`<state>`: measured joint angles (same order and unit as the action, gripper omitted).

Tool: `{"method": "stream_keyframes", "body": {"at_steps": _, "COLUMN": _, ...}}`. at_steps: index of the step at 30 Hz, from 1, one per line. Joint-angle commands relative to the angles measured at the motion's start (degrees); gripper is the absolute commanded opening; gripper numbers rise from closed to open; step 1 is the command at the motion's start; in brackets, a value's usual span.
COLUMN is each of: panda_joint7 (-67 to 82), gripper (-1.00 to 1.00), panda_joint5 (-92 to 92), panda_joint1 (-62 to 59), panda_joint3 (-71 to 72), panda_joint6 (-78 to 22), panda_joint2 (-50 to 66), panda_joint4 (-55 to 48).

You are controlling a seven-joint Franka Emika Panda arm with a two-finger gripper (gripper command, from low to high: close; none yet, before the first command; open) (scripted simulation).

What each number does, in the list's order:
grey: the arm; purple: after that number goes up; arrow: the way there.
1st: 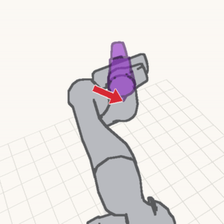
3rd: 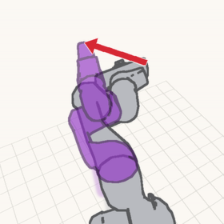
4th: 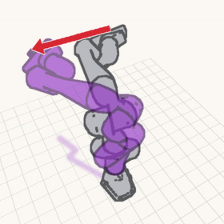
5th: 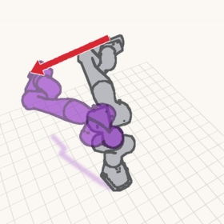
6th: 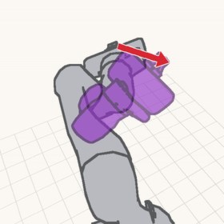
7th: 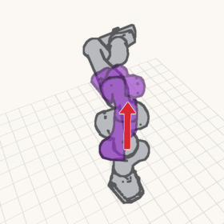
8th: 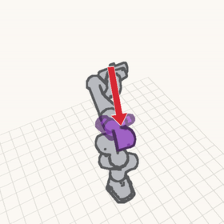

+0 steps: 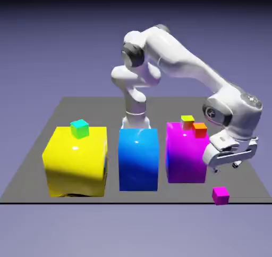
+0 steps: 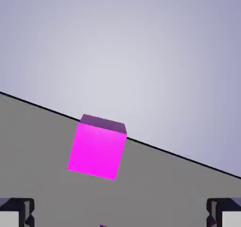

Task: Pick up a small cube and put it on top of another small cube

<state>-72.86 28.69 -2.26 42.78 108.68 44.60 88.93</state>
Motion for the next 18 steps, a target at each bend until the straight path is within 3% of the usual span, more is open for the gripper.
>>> {"method": "stream_keyframes", "body": {"at_steps": 1, "panda_joint7": -0.82, "gripper": 0.0, "panda_joint5": 0.77, "panda_joint1": -0.08, "panda_joint3": 1.15, "panda_joint6": -1.76, "panda_joint2": 2.08, "panda_joint4": -1.94}}
{"method": "stream_keyframes", "body": {"at_steps": 15, "panda_joint7": -12.19, "gripper": 0.0, "panda_joint5": 11.5, "panda_joint1": -1.18, "panda_joint3": 17.15, "panda_joint6": -26.19, "panda_joint2": 30.97, "panda_joint4": -28.9}}
{"method": "stream_keyframes", "body": {"at_steps": 18, "panda_joint7": -13.16, "gripper": 0.0, "panda_joint5": 12.53, "panda_joint1": -2.72, "panda_joint3": 16.41, "panda_joint6": -22.47, "panda_joint2": 32.09, "panda_joint4": -24.75}}
